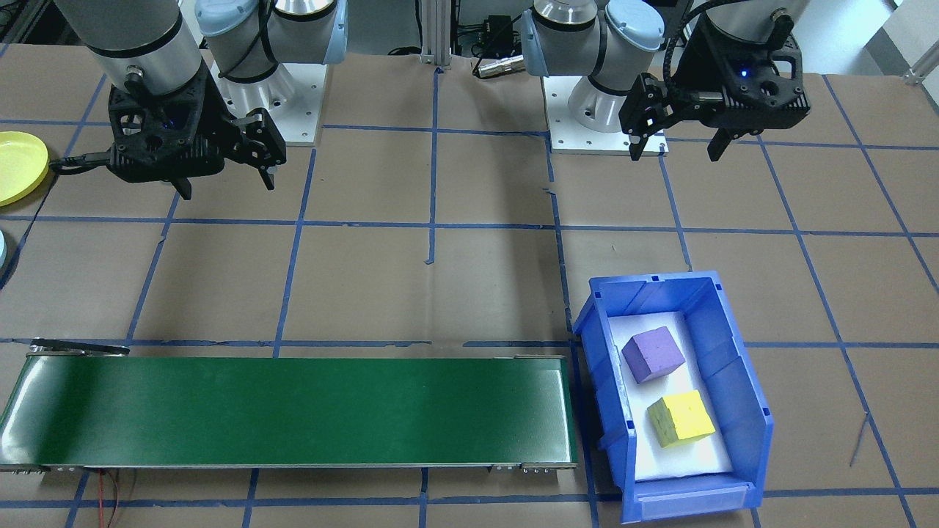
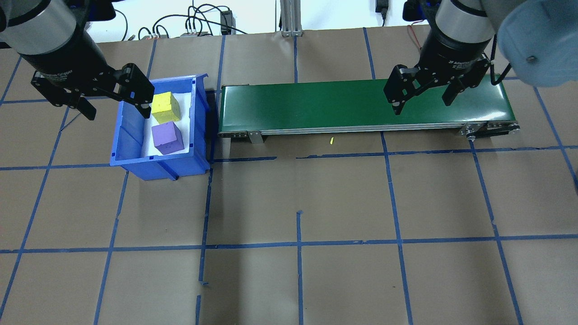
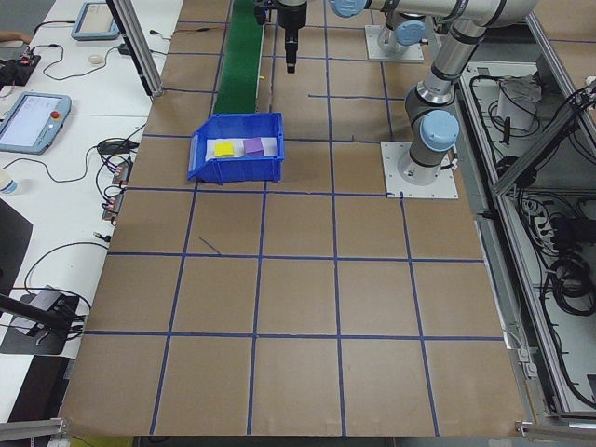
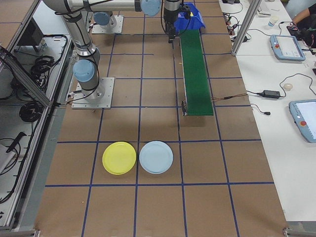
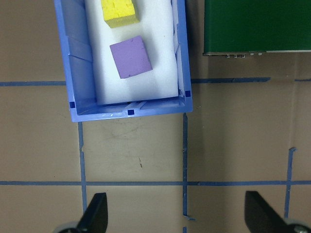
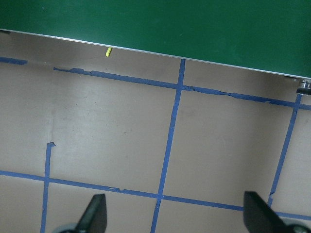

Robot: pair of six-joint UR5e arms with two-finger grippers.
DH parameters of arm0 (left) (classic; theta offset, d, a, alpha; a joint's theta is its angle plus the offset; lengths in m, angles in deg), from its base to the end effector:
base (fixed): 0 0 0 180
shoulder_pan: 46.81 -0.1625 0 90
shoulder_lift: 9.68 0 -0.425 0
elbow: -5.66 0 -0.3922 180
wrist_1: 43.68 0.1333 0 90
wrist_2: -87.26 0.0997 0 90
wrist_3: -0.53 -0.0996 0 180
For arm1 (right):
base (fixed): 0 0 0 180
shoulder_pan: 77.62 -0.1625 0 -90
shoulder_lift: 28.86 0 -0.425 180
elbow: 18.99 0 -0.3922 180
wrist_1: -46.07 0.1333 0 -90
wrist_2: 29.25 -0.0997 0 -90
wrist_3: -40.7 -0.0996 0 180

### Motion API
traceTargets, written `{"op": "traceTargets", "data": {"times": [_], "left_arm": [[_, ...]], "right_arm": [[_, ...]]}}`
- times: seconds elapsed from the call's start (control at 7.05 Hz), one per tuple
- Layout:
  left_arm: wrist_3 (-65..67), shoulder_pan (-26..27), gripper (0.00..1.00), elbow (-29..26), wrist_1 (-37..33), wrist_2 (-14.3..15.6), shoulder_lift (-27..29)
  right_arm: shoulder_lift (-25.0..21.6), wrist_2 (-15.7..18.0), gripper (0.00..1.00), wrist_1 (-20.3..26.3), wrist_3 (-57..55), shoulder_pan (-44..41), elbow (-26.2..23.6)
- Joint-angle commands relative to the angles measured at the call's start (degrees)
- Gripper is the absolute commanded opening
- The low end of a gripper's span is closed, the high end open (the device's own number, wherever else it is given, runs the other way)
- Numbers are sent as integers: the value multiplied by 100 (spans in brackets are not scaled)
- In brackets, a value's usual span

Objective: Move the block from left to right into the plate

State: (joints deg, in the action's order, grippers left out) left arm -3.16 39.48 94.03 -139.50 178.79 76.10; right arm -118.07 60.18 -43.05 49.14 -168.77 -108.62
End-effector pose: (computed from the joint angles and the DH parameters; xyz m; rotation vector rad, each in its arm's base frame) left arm -0.1007 -0.4661 0.5268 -0.0006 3.1149 0.0019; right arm 0.1442 -0.4927 0.4828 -0.2615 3.1191 0.0344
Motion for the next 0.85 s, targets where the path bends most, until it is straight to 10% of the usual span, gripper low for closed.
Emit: {"op": "traceTargets", "data": {"times": [0.0, 0.71], "left_arm": [[-1, 2, 100, 30, -24, -4, 0], [-105, -304, 100, 171, 507, -370, 610]], "right_arm": [[-9, -5, 100, 0, 0, -8, -2], [-9, -5, 100, 0, -9, -9, -11]]}}
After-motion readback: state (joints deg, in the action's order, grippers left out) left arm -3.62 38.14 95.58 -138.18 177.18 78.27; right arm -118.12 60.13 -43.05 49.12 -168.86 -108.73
